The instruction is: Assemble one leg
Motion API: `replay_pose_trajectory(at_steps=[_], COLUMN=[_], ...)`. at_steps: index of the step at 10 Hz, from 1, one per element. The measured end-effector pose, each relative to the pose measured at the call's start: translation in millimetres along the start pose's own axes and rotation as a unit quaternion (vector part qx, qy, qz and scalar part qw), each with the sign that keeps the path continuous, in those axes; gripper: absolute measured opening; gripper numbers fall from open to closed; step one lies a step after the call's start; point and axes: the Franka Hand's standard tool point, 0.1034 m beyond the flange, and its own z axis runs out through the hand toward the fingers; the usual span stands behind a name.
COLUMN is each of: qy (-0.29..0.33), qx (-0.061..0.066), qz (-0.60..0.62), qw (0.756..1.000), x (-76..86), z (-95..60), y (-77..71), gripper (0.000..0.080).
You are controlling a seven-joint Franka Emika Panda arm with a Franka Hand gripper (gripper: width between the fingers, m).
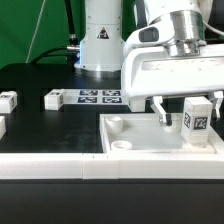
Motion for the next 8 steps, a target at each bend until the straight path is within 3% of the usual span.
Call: replay_pose_trajectory(at_steps=[2, 5, 6, 8], qy=[0.000, -0.024, -0.070, -0.164], qx=[0.003, 0.011, 0.022, 0.041], qz=[-0.001, -0.001, 0.004, 0.022], qw=[1.000, 1.000, 0.997, 0.985], x=[13.4, 11.6, 5.0, 17.3], z=[-12.3, -11.9, -9.2, -9.1], y=[-1.8, -5.3, -7.9, -3.0], gripper=[0.0649, 0.0649, 0.0649, 0.0649])
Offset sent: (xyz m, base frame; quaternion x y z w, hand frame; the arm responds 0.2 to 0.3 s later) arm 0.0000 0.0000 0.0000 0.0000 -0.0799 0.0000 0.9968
